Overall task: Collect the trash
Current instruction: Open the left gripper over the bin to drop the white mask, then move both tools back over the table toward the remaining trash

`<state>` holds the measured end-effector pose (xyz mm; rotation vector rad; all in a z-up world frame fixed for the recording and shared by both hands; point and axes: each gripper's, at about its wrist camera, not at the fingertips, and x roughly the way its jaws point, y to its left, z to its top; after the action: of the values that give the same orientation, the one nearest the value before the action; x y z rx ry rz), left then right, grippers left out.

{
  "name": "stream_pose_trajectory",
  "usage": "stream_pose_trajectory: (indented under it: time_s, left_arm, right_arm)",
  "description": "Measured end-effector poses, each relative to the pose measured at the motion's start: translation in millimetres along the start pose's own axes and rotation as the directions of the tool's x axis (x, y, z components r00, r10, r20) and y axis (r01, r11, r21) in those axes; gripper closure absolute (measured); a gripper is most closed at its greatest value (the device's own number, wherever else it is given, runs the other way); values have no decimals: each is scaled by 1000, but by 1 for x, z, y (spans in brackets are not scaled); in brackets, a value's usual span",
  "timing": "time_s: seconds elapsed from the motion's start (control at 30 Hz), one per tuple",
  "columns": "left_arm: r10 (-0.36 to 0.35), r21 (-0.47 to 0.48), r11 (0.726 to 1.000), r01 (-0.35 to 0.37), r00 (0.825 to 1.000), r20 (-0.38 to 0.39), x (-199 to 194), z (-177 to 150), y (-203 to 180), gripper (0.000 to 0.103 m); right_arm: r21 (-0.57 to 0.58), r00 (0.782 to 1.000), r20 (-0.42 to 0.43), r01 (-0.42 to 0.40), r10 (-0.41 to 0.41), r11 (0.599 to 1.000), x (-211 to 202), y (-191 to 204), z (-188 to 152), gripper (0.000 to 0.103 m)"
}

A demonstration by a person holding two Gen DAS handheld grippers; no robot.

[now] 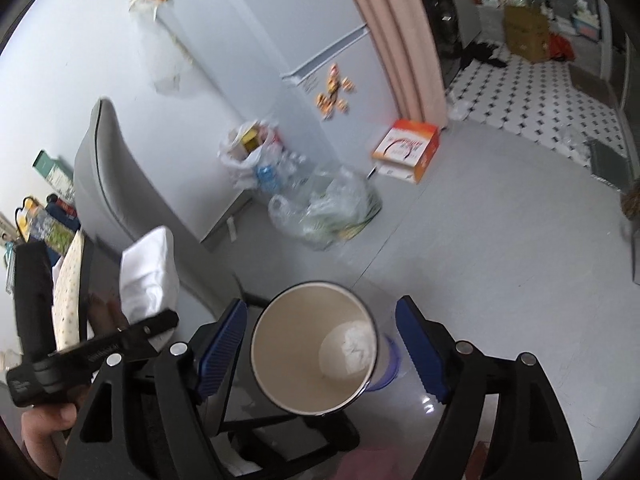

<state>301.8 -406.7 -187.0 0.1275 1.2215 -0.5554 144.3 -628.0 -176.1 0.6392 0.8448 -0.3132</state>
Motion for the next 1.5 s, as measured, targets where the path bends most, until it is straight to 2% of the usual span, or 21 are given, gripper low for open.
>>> stream_pose_trajectory:
  time_s: [0.03,0.1,0.3,0.43,0.53,0.8,0.93,1.03,1.1,1.17,1.3,1.5]
  left_arm:
    - [-6,-4,1000,6,1000,-2,0,1,0,49]
    - [-8,-15,1000,9,1000,30,-6,0,1,24]
    - [-41,-70,996,47,996,84,-32,0,13,8]
    - [-39,-107,993,54,989,141,-63,-4,27,6]
    - [-40,-127,990,64,982,183,-85,-7,35,6]
    - [0,-150,987,49,950,314,-163,-35,64,6]
    - [37,-190,981,39,924,380,-201,-55,87,6]
    - [77,-217,976,21,899,432,-231,-77,104,6]
    - [121,-251,968,3,870,478,-258,-99,116,6]
    - [149,-275,961,-5,852,503,-280,-118,129,6]
    - [207,-330,944,-23,819,535,-314,-150,153,6]
    - [280,-427,904,-20,782,557,-347,-193,190,6]
  right_arm:
    - [2,1000,3,2,-2,1000,-2,-2,0,27]
    - [5,1000,7,5,-5,1000,-6,-3,0,27]
    - [-24,1000,-2,0,0,1000,-13,10,-3,27]
    - [-49,1000,7,-23,23,999,-24,29,-4,27]
    - [-80,998,25,-49,51,996,-38,47,-4,19]
    - [-171,991,70,-98,111,980,-76,105,-11,12]
    - [-214,986,86,-119,140,970,-93,131,-17,10]
    - [-246,981,97,-142,171,959,-105,153,-24,8]
    - [-262,975,91,-171,201,950,-112,167,-29,8]
    - [-288,970,87,-195,229,938,-119,185,-37,8]
    - [-350,958,64,-242,281,905,-129,221,-52,8]
    - [-424,940,24,-298,340,855,-138,268,-74,8]
